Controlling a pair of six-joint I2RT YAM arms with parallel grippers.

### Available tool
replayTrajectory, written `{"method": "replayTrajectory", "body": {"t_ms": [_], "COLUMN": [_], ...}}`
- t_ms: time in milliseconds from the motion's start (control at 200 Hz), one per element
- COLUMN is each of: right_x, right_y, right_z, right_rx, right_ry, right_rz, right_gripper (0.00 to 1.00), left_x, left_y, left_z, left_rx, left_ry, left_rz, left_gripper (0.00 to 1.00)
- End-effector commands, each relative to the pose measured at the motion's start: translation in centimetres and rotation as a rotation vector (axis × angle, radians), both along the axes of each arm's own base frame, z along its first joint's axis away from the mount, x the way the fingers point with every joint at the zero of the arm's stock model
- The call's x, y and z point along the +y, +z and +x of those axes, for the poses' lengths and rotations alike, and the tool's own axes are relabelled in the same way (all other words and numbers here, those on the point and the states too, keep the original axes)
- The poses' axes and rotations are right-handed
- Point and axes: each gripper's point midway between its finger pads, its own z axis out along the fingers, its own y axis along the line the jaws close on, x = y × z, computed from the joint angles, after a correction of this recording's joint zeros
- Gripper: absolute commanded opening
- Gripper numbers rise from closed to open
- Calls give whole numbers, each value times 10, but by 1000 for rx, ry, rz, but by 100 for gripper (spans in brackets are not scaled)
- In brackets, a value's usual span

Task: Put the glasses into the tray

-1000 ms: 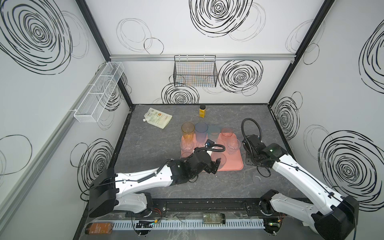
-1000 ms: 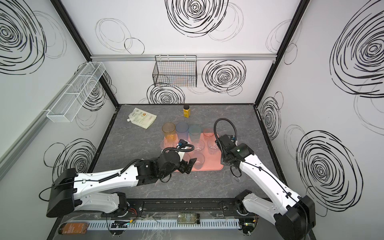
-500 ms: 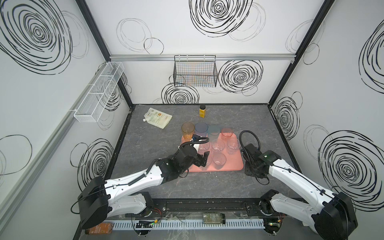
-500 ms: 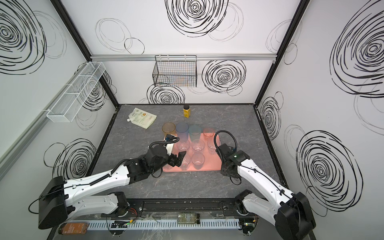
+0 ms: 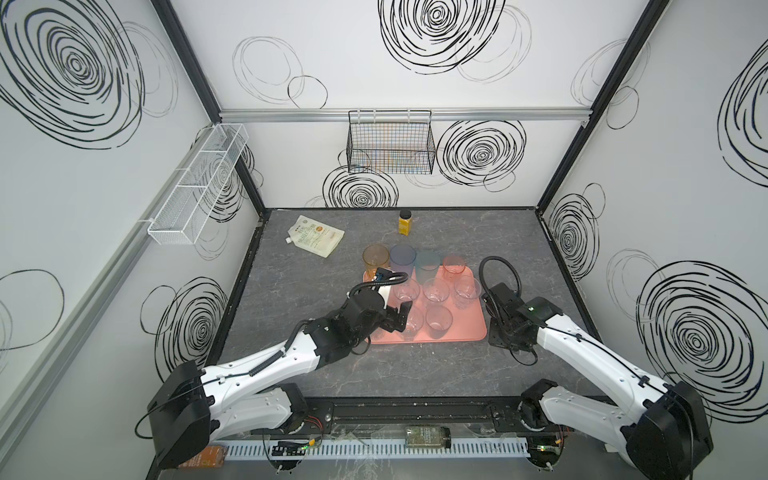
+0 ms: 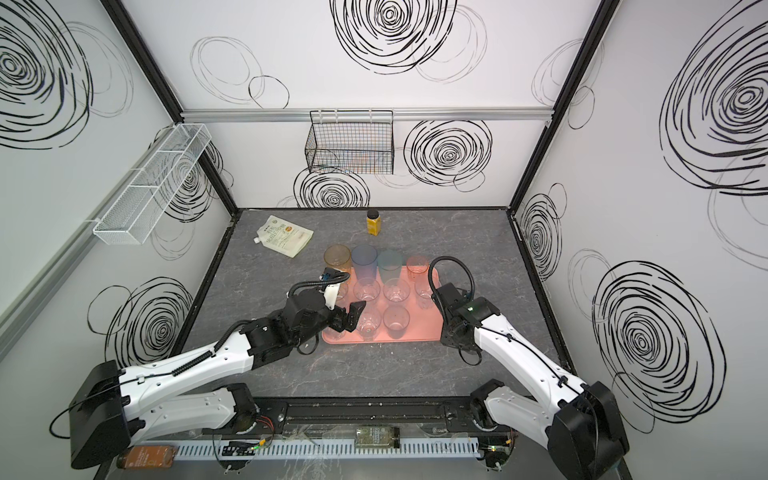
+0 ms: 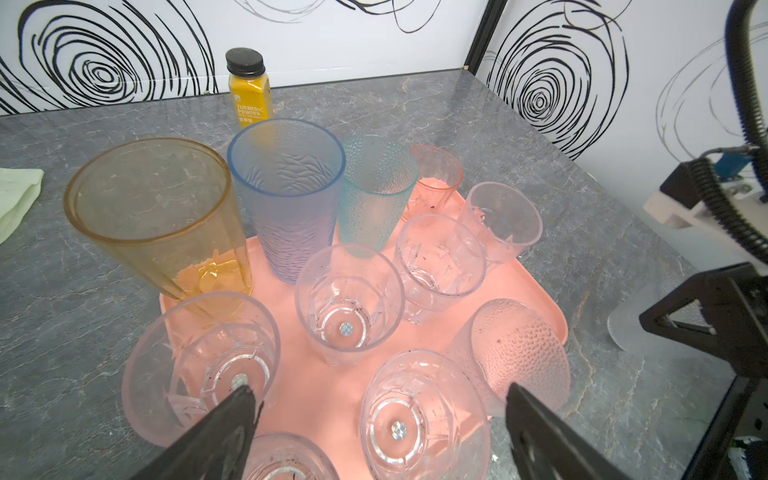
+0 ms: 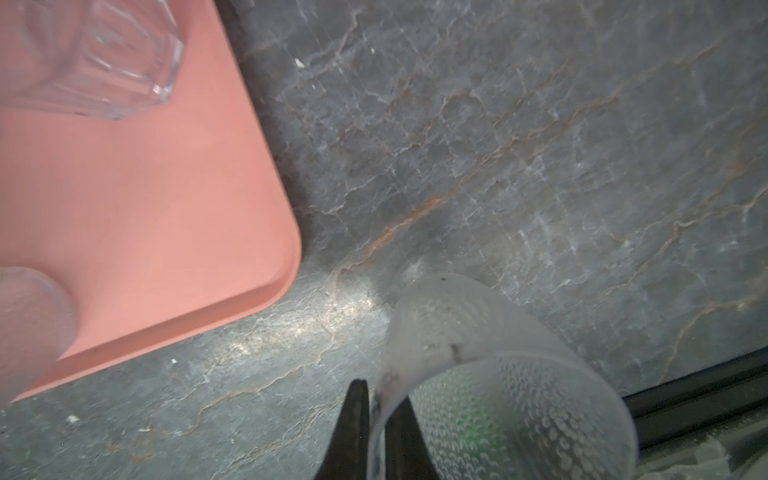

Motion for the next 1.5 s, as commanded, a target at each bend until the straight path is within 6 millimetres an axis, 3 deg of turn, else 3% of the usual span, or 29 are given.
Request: {"method": "replayTrajectory", "body": {"t_ms": [0,230,575,820,1216,1381,1496], "right_x": [-1,46,100,107,110,108,102], "right_y": [25,53,28,3,-14,5,37], "right_z": [12,41,52,51,40,46,53], "right_rx": [-33,-110,-86,-45,16,-9,-56], "right_ry": [19,113,241,274,299,308,316], "right_rz": [-26,129,179,169,162,136,117], "right_gripper": [4,4,4,4,9,23,35], "left_x": [5,32,53,55,54,56,65], "left_y": [14,20,10,4,3,6,17], "left_z": [4,13,12,10,11,12,14], "left_rx": [-36,-45,-16,-2,3,-2,-16], "left_ry": [16,81,126,137,136,142,158], "left_rz": [-34,-30,-18,-19,-19,-13,-11], "left_gripper": [96,96,96,96,96,96,96]}}
